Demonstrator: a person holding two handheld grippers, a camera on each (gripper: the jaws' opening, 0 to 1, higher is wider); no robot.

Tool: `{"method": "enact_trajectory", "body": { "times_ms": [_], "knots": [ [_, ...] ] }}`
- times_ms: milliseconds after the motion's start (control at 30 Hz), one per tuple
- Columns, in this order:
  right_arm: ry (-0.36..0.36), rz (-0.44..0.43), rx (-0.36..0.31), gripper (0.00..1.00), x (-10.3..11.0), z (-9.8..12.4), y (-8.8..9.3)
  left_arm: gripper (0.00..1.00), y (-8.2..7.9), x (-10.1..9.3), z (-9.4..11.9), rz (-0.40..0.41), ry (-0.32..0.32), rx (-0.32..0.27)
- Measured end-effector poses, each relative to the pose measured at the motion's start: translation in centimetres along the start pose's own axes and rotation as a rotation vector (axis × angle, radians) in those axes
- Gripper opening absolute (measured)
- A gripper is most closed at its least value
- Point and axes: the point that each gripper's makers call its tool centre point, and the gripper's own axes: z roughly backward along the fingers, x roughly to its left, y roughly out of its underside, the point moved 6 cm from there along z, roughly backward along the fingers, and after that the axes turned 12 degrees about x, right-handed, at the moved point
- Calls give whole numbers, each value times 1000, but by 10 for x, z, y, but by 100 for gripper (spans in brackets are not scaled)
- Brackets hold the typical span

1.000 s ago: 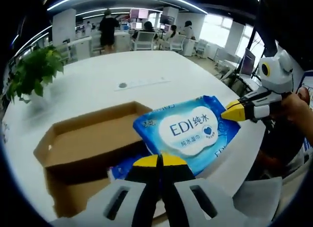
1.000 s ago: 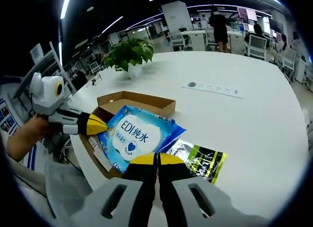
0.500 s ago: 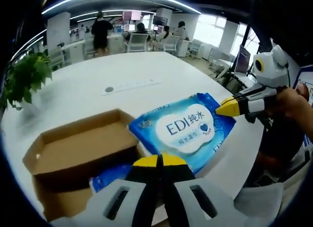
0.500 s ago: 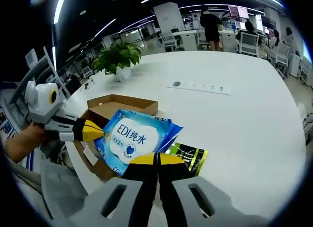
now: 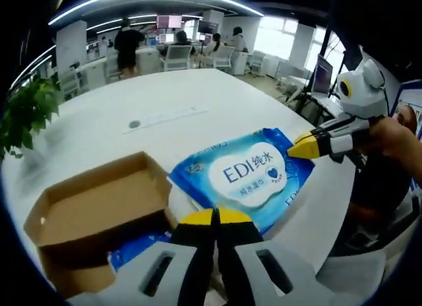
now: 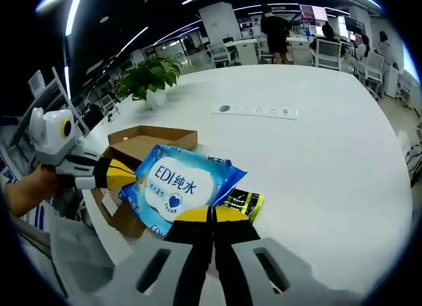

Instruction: Operate the shoe box by opening the lid, removing the specified soft item, and placing it in the target area until the item is outside and the box remains undamaged.

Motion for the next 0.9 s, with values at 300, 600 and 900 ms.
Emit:
{"method": "enact_trajectory", "body": {
  "times_ms": [300,600,900],
  "knots": [
    [-8,-24,9,0,-10,-11,5,0,-2,0,-9,-20,-2,18],
    [-6,-44,18,0,-20,-15,11,0,-5,-2,-22,-36,4,26],
    [-9,-48,50,0,-26,-31,17,0,1,0,-36,-45,0,71]
  ]
}}
